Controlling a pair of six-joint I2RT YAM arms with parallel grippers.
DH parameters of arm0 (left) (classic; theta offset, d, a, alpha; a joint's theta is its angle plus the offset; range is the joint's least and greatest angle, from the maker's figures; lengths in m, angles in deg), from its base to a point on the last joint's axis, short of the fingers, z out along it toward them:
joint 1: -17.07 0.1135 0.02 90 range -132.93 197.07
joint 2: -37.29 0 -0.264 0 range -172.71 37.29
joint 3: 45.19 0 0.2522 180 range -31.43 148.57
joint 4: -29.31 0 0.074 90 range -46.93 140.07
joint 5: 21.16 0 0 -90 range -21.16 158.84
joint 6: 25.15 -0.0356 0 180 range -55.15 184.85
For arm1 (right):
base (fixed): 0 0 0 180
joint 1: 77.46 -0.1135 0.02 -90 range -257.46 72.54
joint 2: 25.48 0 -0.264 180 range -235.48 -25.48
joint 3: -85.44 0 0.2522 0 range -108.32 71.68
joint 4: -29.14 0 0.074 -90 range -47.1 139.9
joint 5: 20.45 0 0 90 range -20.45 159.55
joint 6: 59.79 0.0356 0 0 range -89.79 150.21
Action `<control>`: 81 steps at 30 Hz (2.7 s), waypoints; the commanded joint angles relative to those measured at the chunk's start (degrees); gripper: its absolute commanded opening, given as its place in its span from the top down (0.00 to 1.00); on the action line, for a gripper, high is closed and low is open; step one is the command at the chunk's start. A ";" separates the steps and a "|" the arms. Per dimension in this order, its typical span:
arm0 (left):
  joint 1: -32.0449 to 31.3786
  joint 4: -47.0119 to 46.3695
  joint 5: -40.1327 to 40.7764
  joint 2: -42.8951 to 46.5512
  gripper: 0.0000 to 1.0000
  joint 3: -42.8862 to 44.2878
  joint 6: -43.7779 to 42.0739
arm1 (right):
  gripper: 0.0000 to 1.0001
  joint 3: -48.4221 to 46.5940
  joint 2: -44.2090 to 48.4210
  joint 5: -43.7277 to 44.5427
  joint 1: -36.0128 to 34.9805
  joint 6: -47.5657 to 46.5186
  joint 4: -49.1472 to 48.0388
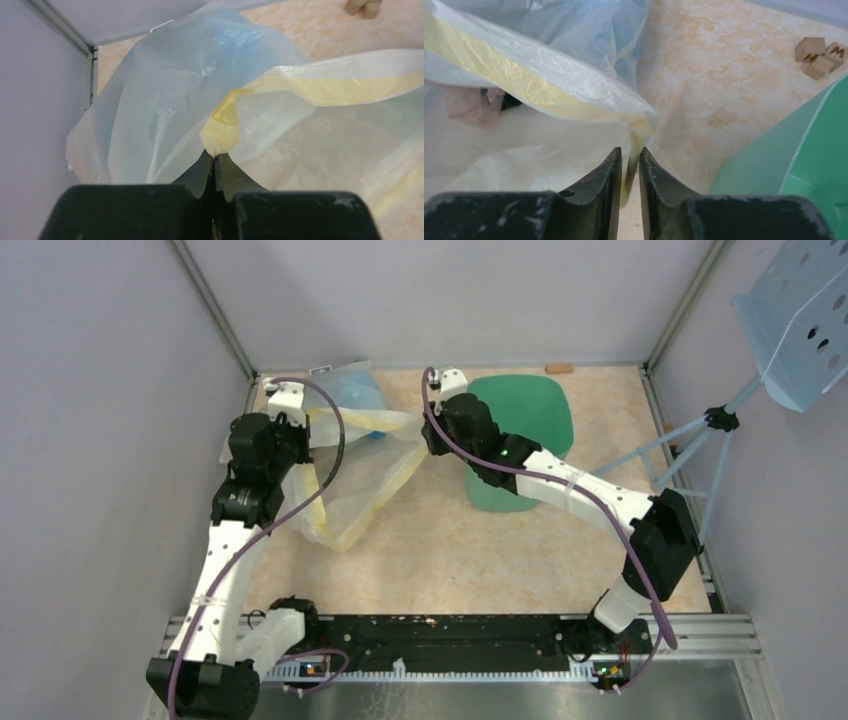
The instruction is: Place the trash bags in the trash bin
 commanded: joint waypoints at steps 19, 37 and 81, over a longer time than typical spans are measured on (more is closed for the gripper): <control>-0.15 0.35 -16.09 -0.08 1.00 6.96 15.33 | 0.65 9.72 10.55 -7.60 -12.49 -17.17 -17.10; -0.16 8.79 -25.10 3.14 1.00 12.39 18.75 | 1.00 10.95 -13.68 -5.02 -14.07 -13.19 -40.14; -0.15 17.30 -18.50 4.76 1.00 9.79 19.67 | 1.00 -7.28 -27.43 1.17 -7.18 -5.06 -26.18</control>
